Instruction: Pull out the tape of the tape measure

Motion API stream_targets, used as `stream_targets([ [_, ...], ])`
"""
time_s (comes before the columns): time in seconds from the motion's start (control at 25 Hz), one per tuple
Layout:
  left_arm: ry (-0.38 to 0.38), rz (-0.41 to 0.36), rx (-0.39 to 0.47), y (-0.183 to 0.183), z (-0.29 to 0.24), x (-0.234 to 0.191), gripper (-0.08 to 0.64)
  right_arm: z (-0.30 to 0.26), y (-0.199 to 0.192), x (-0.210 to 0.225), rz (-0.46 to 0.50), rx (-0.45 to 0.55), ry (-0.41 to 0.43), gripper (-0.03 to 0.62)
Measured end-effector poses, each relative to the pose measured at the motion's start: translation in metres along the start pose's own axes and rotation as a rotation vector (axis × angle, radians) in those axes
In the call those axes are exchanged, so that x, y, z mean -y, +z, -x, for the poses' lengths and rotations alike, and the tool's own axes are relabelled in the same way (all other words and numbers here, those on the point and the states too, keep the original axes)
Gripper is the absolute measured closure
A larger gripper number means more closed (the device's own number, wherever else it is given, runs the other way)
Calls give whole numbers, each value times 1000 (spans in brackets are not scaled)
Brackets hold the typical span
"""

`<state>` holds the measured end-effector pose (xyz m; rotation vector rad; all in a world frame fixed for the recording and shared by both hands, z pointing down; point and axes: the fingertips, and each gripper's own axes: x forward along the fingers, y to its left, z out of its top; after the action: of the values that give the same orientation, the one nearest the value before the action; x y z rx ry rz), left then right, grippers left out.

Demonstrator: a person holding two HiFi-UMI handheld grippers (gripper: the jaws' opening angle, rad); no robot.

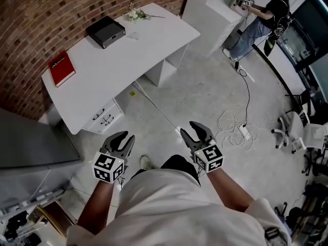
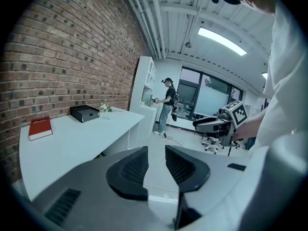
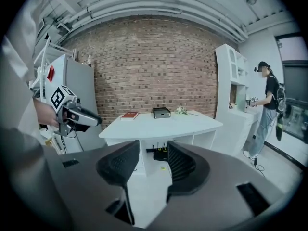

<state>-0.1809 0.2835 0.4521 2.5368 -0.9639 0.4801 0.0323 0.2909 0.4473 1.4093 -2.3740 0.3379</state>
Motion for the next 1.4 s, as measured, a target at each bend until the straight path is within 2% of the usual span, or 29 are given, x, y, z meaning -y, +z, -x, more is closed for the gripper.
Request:
stream_targets([
  [0.32, 29, 22, -3, 17, -43, -33, 453, -49, 8, 42, -8, -8, 30, 408],
  [0.72, 141, 33, 1, 83, -127, -90, 459, -142, 49, 138, 16, 4, 128, 408],
  [1.04, 192, 46, -16, 123, -193, -106, 460, -193, 58, 200, 28, -11, 215, 408],
  [1.2, 224, 67, 9, 138, -211, -117, 460, -225, 61, 216, 44, -24, 260, 408],
  [1.4, 224, 86, 14, 148, -223, -138, 460, -266, 68, 221, 63, -48, 286, 408],
])
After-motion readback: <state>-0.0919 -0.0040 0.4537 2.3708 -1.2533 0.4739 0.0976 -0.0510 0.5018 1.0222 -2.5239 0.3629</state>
